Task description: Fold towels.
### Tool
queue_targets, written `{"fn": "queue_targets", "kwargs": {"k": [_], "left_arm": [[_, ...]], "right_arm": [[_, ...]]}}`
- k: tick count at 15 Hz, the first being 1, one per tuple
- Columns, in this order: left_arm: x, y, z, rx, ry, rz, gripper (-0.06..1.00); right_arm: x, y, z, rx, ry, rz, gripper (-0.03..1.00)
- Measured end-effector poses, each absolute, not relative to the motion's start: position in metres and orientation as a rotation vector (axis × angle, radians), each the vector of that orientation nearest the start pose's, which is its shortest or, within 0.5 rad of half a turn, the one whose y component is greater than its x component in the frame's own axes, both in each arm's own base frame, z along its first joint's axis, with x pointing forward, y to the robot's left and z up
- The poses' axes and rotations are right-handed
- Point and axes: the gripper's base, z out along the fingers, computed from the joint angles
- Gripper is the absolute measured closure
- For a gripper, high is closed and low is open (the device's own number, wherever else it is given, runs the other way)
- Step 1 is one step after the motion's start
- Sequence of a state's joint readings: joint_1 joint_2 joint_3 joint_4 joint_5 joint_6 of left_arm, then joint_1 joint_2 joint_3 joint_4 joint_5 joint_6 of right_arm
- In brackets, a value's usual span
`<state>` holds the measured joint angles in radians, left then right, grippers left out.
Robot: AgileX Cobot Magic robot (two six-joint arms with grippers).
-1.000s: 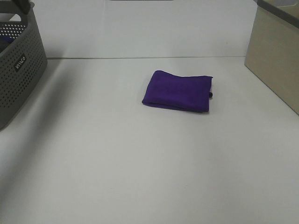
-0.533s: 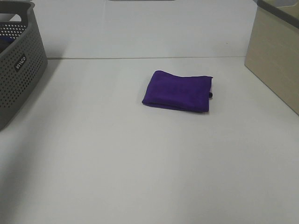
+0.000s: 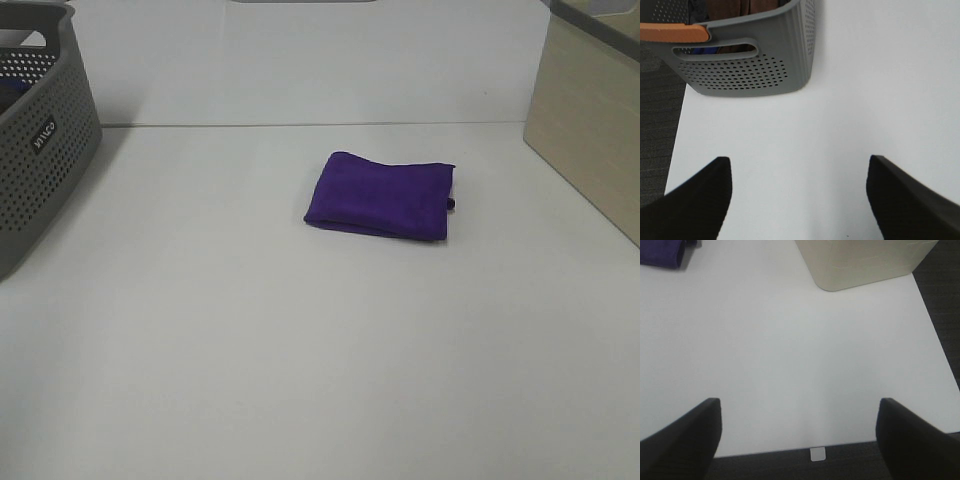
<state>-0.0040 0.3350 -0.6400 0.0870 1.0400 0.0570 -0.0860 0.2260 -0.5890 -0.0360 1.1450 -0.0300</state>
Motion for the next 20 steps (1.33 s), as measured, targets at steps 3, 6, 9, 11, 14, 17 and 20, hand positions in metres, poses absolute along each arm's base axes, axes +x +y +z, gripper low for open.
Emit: {"fn": "queue_targets", "kwargs": {"k": [3,6,9,11,14,17,20], "left_arm": [[0.010,0.007,0.301,0.072,2.089,0.140,0.25],[-0.017,0.005,0.293,0.064,2.029,0.112,0.25],[-0.013,-0.001,0.282,0.077,2.062,0.032,0.25],[-0.007,-0.002,0.279,0.078,2.033,0.013,0.25],[-0.006,-0.002,0.280,0.077,2.020,0.014,0.25],[-0.006,-0.003,0.280,0.078,2.019,-0.008,0.25],[-0.006,-0.008,0.280,0.014,2.018,-0.024,0.25]], "right_arm": [[0.007,-0.001,0.283,0.009,2.200,-0.092,0.15],[-0.005,0.002,0.283,-0.039,2.099,-0.099,0.17],[-0.010,0.003,0.284,-0.060,2.032,-0.110,0.22],[-0.006,0.003,0.279,-0.060,2.034,-0.114,0.22],[-0.006,0.003,0.278,-0.060,2.033,-0.114,0.22],[-0.006,0.003,0.278,-0.060,2.032,-0.114,0.22],[-0.006,0.003,0.278,-0.060,2.032,-0.114,0.22]]}}
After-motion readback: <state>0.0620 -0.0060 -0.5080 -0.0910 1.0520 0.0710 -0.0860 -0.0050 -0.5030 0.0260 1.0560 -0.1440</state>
